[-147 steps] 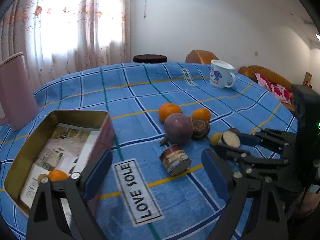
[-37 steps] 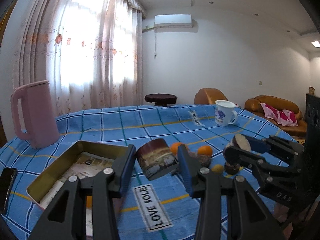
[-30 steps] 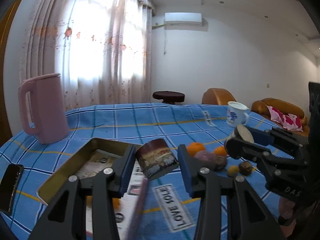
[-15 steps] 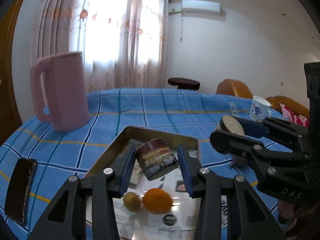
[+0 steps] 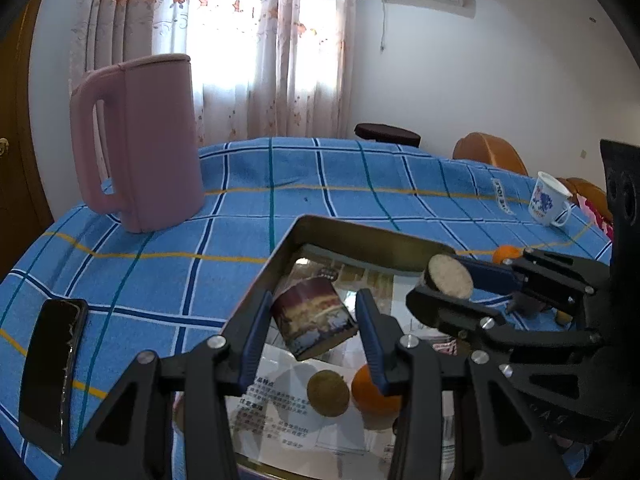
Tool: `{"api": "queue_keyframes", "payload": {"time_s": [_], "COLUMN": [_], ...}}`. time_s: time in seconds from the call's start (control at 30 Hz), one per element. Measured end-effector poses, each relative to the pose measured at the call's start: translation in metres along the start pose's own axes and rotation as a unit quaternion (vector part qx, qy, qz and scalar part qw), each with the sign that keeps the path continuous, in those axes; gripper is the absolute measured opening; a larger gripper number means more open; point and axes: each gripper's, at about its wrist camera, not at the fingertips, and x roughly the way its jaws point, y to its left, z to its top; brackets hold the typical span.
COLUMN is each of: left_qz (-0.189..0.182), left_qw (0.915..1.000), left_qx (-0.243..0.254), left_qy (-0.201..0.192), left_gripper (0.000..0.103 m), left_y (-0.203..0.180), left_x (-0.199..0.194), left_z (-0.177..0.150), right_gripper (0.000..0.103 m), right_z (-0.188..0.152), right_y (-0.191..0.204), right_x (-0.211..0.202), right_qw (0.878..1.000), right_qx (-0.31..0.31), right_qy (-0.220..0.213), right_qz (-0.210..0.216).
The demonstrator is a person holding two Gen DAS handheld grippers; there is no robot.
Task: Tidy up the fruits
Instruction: 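Lower and release the brown jar with the left tool while the right tool releases the can in the tin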
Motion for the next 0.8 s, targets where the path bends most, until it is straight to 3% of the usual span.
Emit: {"api": "queue_keyframes", "payload": {"time_s": [0.47, 0.57, 0.67, 0.8], "left_qz": [0.024, 0.036, 0.045, 0.036], "left_qw": [0.999, 0.9988, 0.9986, 0.9989], "left_qx": [0.022, 0.024, 0.026, 0.015], "left_qy": [0.031, 0.024, 0.01, -0.027], "left_gripper": [0.045, 0.047, 0.058, 0.087], "left_y": [-0.004, -0.005, -0.007, -0.011], "left_x": [0.015, 0.01, 0.001, -0.021], "left_z": [0.0, 0.001, 0.002, 0.004], "right_gripper": [0.037, 0.047, 0.053, 0.056], "right_z": [-0.001, -0.001, -0.002, -0.009], "right_y": [-0.006, -0.008, -0.014, -0.02], "right_x": [0.013, 0.008, -0.004, -0.04], "right_qw": [0.999, 0.999, 0.999, 0.999], "right_qx": [0.012, 0.017, 0.029, 0.025], "right_qy": [0.037, 0.027, 0.014, -0.016], "right_qz": [0.004, -0.013, -0.012, -0.027]}}
